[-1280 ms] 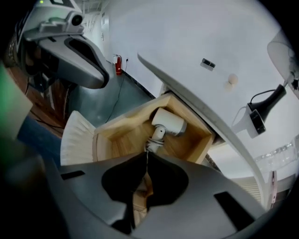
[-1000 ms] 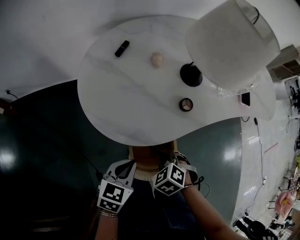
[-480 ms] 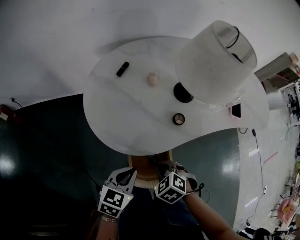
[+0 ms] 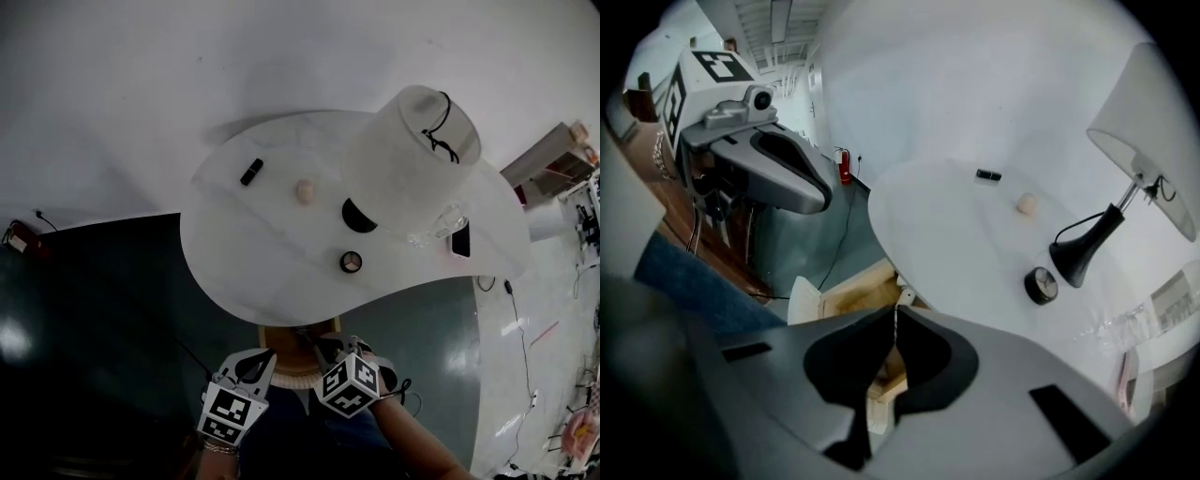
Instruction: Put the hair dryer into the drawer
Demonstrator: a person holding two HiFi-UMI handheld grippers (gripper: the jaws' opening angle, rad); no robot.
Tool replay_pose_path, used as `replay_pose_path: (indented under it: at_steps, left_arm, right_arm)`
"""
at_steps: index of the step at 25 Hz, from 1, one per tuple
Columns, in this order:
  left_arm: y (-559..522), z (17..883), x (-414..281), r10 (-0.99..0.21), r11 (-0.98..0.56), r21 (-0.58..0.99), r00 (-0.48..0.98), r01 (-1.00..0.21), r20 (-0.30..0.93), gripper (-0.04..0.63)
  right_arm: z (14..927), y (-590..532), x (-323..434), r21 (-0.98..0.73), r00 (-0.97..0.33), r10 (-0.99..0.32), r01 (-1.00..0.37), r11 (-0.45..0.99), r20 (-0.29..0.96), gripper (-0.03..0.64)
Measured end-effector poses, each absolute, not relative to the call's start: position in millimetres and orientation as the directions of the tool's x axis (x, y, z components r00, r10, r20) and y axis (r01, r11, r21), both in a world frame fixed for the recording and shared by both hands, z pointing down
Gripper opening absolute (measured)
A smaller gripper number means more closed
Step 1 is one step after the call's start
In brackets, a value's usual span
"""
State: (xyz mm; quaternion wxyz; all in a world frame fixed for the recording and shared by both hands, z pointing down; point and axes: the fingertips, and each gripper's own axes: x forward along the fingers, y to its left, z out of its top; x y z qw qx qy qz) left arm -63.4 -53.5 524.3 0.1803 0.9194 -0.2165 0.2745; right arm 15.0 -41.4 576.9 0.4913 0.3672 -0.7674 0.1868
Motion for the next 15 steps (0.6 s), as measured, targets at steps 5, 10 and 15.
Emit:
replay_pose_path:
  at_steps: [5, 10, 15]
  left_arm:
    - [-58, 504, -63, -0.321, -0.859, 0.159, 0.755, -0.486, 0.572, 0.015]
    - [-59, 484, -58, -0.335, -0.858, 0.166, 0.774, -0.486, 0.538, 0.015]
    - [-61, 468, -57, -0.347, -0.861, 0.151, 0.778, -0.486, 0.523, 0.015]
  right_arm:
    - [557, -48, 11, 0.075, -0.267, -0.410, -0.755, 0.652, 0.872, 0.025]
    - [533, -53, 15, 0.067, -0.296, -0.447, -0.769, 0.636, 0.844, 0.025]
    - [505, -60, 21, 0.059, -0.326, -0.495, -0.787, 0.614, 0.805, 0.025]
